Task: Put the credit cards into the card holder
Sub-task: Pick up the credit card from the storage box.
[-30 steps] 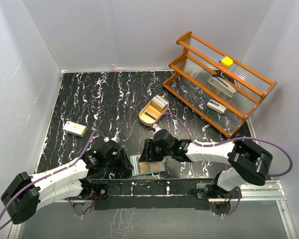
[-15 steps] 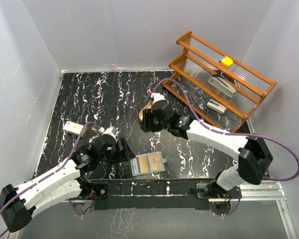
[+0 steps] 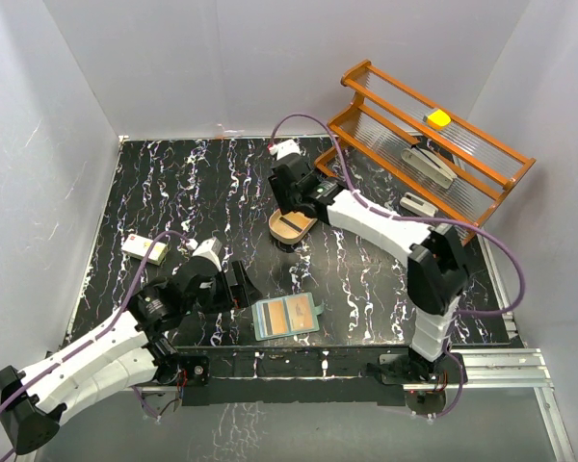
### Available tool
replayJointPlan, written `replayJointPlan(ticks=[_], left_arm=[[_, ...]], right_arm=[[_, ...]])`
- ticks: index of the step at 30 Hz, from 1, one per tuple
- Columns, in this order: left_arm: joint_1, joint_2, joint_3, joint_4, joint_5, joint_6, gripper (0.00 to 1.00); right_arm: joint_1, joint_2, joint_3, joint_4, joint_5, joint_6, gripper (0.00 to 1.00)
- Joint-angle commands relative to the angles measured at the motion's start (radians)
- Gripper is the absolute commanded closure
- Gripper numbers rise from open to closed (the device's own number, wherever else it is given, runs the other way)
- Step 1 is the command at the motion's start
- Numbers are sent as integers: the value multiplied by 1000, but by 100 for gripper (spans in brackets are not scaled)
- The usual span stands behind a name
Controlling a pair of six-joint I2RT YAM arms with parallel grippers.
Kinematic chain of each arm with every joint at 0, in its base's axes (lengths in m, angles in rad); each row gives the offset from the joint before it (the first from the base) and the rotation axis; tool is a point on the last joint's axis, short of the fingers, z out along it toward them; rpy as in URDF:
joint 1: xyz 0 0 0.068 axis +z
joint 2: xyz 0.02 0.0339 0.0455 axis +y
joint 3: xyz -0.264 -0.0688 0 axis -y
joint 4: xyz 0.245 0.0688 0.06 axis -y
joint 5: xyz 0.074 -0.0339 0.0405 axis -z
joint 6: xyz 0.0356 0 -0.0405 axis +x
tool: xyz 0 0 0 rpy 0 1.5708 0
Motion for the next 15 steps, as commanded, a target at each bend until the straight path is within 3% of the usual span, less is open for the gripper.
replayJointPlan(ticks=[1,7,15], left_arm=[[-4,-10,53,-24,-23,38,1],[-5,-14,76,-56,-38,46,1],[-5,-62,43,-77,-66,35,1]], right_arm=[[-3,84,112,-27,109,-130,50],[-5,219,200,-69,235,-200,48],[-21,335,246,-47,283,-278,46]])
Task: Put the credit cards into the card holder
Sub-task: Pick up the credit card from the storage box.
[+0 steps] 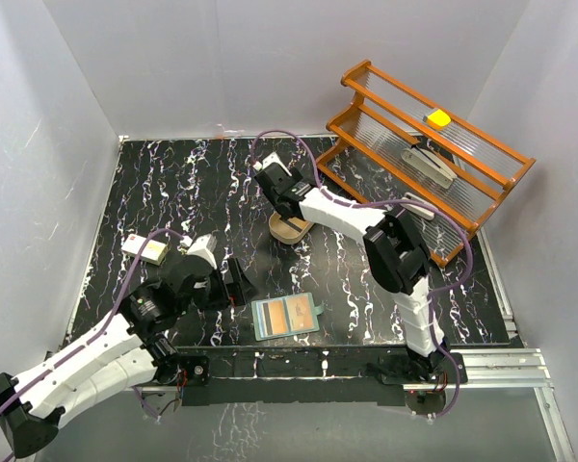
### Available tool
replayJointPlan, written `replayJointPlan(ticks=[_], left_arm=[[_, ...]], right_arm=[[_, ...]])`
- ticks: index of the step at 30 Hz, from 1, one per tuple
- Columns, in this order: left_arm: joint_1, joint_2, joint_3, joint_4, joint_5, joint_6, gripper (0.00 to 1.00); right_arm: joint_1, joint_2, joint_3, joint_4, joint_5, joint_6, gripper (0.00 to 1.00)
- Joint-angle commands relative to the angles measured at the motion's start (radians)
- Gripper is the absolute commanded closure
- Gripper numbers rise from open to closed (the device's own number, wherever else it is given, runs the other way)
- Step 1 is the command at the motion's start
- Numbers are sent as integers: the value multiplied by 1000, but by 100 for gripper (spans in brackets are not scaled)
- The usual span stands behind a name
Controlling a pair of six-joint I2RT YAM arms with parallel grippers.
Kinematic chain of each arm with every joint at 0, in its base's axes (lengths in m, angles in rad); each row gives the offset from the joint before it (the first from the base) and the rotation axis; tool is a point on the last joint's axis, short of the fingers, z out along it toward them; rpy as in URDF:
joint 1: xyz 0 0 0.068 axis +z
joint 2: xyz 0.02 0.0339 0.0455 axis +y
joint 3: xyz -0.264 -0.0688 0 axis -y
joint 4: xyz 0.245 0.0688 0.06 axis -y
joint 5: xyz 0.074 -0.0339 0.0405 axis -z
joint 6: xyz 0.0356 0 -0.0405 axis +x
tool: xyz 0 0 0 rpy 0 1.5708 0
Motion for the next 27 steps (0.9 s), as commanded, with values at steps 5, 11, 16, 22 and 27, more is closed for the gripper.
replayJointPlan(ticks=[5,11,16,22,27], left_arm=[[-4,-57,-5,-47,-47,0,1],[-4,-64,-1,-59,-65,5,1],[-5,-68,-10,-64,-63,-2,1],[-5,-72,-16,-55,-62,-7,1],[-5,-70,-16,-62,-60,-9,1]], right_arm=[[-26,78,106,5,127,-79,45],[-36,89,98,12,138,-96,48],[-37,82,98,12,131,-100,53],[-37,65,97,21,113,-105,63],[-36,62,96,18,116,-109,69]])
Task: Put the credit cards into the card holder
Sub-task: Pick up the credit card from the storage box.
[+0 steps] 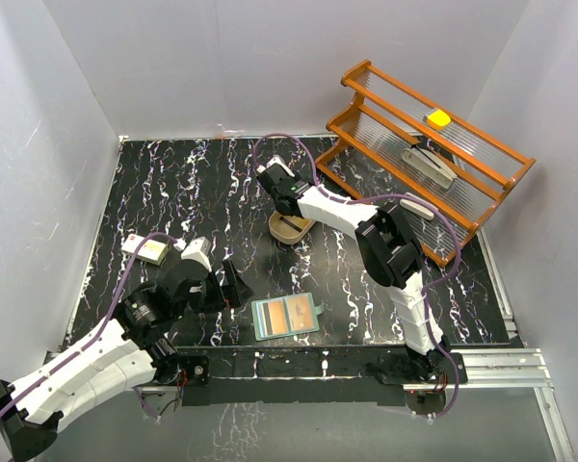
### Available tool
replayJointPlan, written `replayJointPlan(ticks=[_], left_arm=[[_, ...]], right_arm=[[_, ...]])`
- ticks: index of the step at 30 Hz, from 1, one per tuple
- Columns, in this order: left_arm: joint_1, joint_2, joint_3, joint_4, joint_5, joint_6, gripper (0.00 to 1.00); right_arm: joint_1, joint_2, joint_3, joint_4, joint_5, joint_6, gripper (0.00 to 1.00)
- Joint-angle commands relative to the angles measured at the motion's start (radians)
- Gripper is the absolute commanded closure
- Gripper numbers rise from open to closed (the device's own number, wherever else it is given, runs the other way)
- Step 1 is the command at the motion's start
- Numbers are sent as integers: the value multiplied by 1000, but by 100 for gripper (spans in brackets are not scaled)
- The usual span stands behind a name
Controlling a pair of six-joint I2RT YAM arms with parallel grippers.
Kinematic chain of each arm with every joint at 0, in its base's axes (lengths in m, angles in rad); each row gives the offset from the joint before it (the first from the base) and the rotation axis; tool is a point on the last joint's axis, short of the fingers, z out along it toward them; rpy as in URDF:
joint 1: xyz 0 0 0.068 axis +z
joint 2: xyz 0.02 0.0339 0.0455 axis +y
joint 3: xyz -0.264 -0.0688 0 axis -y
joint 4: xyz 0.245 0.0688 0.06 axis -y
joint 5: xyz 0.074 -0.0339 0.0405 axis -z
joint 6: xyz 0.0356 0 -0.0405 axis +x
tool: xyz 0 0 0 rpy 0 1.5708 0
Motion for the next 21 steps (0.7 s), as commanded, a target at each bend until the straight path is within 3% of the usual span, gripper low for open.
replayJointPlan(ticks=[1,21], left_arm=[[-5,-8,-1,-13,-16,-2,1],[-5,-3,-10,-2,1,-20,1]], right_arm=[[-3,-38,47,34,21,-13,70],[-2,-83,35,17,32,-20,95]])
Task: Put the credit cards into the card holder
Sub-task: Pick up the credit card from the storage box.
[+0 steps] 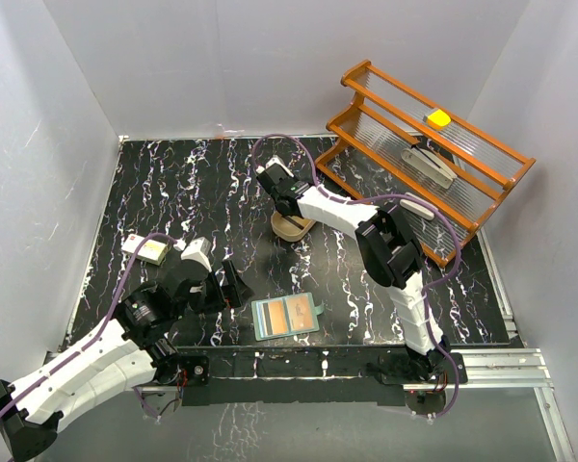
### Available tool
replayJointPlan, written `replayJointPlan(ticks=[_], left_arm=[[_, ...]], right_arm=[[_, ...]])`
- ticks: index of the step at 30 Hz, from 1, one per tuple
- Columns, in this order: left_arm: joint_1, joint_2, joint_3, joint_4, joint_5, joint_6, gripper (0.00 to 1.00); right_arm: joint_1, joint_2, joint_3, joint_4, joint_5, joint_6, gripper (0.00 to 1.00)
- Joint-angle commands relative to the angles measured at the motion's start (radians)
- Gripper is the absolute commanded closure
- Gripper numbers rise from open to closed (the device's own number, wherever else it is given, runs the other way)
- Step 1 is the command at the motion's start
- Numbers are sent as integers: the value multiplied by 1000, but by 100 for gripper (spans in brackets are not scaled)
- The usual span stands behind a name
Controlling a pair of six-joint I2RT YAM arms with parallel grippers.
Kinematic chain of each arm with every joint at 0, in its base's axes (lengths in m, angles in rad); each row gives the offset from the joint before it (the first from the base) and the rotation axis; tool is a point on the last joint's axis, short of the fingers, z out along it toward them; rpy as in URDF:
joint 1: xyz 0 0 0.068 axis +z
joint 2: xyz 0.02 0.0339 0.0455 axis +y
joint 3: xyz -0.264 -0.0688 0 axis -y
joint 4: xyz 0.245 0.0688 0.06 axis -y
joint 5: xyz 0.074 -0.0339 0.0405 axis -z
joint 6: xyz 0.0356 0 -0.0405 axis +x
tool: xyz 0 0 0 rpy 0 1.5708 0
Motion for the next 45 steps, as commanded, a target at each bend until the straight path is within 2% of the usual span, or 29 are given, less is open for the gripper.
replayJointPlan(ticks=[1,7,18,24,31,36,45], left_arm=[[-5,-2,-9,-1,3,-13,1],[-5,6,-13,2,18,-34,1],[-5,45,-3,-23,71,-64,1],[-5,50,17,-4,126,-82,2],[-5,7,-2,84,160,-152,11],[-5,-21,-19,165,198,-193,23],[-5,-67,-29,300,221,-318,33]], right_arm=[[-4,-85,39,16,47,-11,96],[-3,-122,50,-11,9,3,100],[13,-244,-17,-40,-132,87,100],[23,-386,-110,-48,-250,190,100],[33,-596,-270,-25,-437,377,100],[33,-763,-424,59,-600,521,100],[33,-1078,-709,284,-845,806,100]])
